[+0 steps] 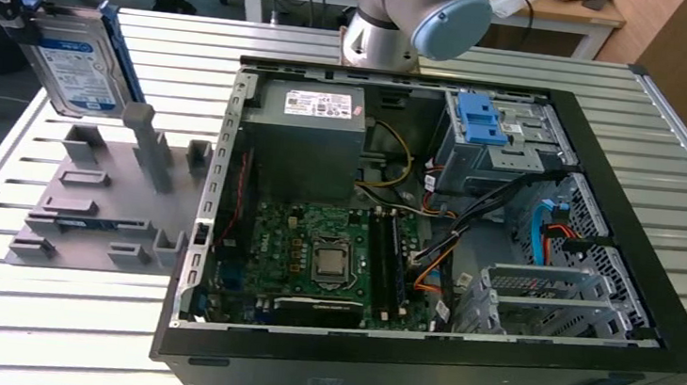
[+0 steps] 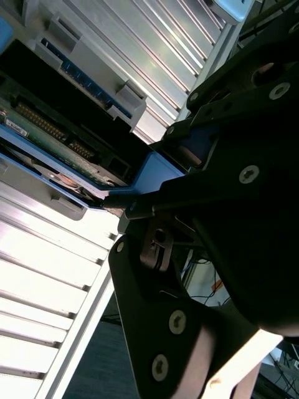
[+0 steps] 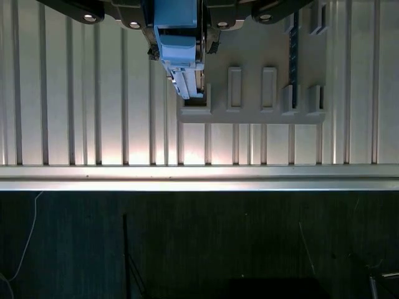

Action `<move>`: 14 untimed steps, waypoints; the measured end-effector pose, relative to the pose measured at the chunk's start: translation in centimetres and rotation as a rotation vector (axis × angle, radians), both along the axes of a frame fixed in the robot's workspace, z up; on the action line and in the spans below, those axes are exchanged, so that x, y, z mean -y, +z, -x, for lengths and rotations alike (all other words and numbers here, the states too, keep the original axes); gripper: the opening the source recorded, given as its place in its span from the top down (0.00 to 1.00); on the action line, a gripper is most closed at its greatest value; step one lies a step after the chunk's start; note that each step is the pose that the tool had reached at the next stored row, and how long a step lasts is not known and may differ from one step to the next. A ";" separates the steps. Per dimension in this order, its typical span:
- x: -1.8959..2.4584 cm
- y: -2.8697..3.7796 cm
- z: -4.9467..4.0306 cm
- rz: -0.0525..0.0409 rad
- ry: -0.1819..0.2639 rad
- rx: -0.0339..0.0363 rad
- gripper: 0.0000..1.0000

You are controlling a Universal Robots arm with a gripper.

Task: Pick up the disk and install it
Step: 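Pick up the disk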

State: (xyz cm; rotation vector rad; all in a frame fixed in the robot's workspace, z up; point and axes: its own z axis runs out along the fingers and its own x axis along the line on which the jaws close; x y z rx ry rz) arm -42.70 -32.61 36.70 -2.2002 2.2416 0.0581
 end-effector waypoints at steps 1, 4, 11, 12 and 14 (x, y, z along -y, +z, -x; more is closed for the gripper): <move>0.00 0.04 0.00 -0.0003 0.000 -0.0002 0.64; 0.00 0.18 0.00 -0.0018 0.000 0.0001 0.64; 0.00 0.63 0.00 -0.0026 0.000 0.0001 0.64; 0.00 0.66 0.00 -0.0025 0.000 0.0001 0.64; 0.00 0.76 0.00 -0.0026 0.000 0.0001 0.64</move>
